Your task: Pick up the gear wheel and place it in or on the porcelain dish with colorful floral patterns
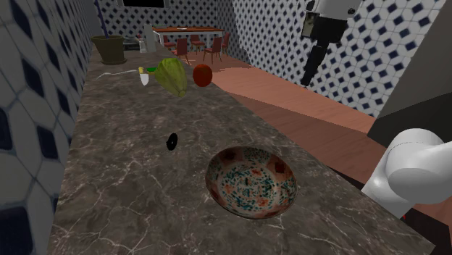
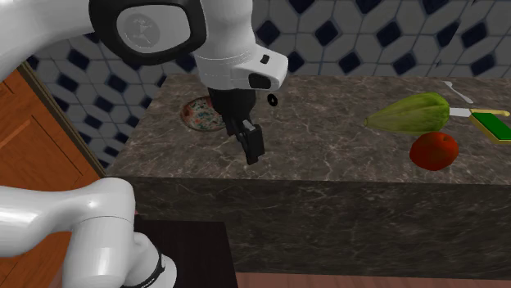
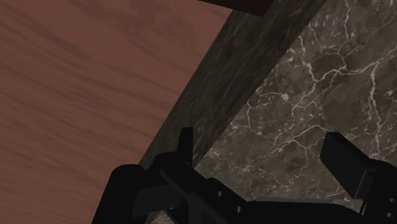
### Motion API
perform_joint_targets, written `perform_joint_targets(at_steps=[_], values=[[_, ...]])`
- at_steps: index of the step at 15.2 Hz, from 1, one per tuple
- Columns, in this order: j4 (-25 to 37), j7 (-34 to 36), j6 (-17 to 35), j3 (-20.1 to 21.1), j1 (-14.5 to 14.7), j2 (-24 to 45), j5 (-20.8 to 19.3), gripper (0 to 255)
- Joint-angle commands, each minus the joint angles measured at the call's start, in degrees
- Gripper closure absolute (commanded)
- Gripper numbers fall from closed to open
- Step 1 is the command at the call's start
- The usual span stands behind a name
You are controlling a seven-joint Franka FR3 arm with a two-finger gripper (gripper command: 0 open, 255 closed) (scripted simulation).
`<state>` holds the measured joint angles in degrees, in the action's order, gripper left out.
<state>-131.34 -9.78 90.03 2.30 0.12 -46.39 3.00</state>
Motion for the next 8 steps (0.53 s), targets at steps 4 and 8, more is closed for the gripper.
perform_joint_targets(at_steps=[4,8], values=[[0.85,3.63,2.7,4.08,0.79,3.21,1.16,0],[2.98,8.52,6.11,9.49,1.47,8.37,1.97,0]])
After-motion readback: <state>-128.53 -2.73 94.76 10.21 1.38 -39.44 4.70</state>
